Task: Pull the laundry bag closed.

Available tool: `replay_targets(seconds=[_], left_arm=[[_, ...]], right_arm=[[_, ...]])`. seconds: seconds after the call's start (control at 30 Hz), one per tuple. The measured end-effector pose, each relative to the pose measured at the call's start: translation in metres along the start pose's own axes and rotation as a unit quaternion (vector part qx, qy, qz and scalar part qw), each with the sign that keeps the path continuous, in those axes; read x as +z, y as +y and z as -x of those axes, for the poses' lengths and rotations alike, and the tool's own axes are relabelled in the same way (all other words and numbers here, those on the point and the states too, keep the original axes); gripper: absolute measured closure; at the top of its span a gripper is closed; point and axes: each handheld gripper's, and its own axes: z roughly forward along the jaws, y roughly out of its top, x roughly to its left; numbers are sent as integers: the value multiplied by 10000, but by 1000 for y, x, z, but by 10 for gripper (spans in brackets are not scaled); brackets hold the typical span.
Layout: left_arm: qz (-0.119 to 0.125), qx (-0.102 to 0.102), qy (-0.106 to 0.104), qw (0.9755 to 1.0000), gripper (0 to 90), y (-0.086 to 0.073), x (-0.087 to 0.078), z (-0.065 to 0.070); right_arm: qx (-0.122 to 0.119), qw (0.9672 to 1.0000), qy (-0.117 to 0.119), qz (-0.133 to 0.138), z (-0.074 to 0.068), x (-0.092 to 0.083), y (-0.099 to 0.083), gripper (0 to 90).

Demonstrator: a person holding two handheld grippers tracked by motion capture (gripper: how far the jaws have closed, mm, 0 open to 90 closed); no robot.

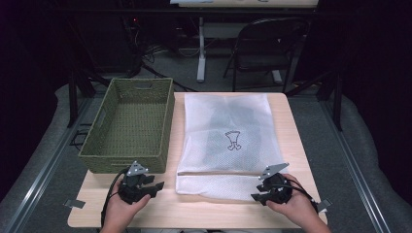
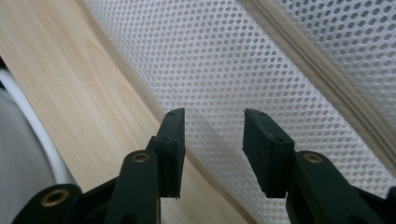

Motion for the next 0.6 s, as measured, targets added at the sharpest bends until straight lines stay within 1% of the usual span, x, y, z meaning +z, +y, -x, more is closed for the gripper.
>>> replay_targets(seconds=[0.03, 0.17, 0.2, 0.3, 0.33, 0.47, 0.6], left_arm=[[-17, 0, -26, 10000, 518, 0, 0, -1], [-12, -49, -32, 10000, 518, -1, 1, -3], [-26, -56, -41, 10000, 517, -2, 1, -4], [-38, -95, -31, 9999, 517, -2, 2, -6], [-46, -70, -47, 10000, 517, -2, 2, -7], [-77, -103, -65, 9999, 515, -3, 4, -8], [-73, -88, -57, 9999, 515, -3, 4, -8]], right_arm=[[-32, 10000, -5, -7, -1, 1, 0, 594], [-38, 10000, 23, -17, -4, 3, 1, 601], [-81, 10000, 6, -12, -3, 3, 1, 601], [-103, 9999, 4, 12, -5, 4, 1, 600], [-117, 9999, 12, 17, -5, 4, 1, 601], [-139, 9999, 0, 18, -5, 4, 0, 600], [-113, 9999, -12, 9, -5, 4, -1, 596]])
